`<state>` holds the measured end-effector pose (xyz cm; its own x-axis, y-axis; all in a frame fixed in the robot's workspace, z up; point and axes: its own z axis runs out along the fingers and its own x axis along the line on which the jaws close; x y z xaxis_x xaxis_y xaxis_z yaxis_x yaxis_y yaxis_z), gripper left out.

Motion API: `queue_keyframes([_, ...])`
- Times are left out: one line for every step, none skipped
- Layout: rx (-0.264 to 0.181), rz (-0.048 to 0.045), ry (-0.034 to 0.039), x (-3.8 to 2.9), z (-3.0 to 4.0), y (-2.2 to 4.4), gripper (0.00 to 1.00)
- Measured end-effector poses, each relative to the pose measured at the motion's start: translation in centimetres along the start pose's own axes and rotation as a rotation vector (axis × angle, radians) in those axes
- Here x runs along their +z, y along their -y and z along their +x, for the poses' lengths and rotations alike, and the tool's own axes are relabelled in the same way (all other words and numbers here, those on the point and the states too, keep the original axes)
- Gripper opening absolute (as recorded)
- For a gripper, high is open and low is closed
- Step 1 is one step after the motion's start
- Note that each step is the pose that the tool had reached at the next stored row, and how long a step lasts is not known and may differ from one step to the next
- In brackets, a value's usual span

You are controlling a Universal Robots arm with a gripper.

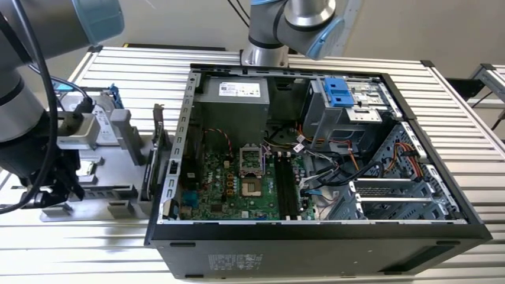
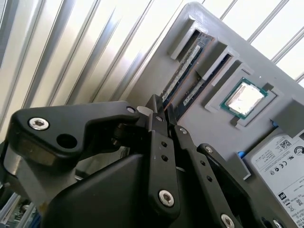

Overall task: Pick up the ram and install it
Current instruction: 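Pick up the ram and move it above insertion slot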

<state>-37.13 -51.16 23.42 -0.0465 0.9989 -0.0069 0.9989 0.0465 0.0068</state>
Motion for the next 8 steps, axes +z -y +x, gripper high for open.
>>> queue_keyframes([0.001,-0.0002,-0.0002,-0.06,0.00,0.00,0.00])
queue_keyframes([0.003,0.0000,-0.0001,-0.16,0.00,0.00,0.00])
queue_keyframes([0.005,0.0000,-0.0004,-0.24,0.00,0.00,0.00])
queue_keyframes([0.008,0.0000,-0.0007,-0.34,0.00,-0.01,0.00])
queue_keyframes([0.010,0.0000,-0.0009,-0.43,0.00,-0.01,0.00])
queue_keyframes([0.012,0.0001,-0.0011,-0.52,0.00,0.00,0.00])
queue_keyframes([0.014,0.0000,-0.0014,-0.60,0.00,0.00,0.00])
queue_keyframes([0.017,0.0000,-0.0017,-0.70,0.00,0.00,0.00])
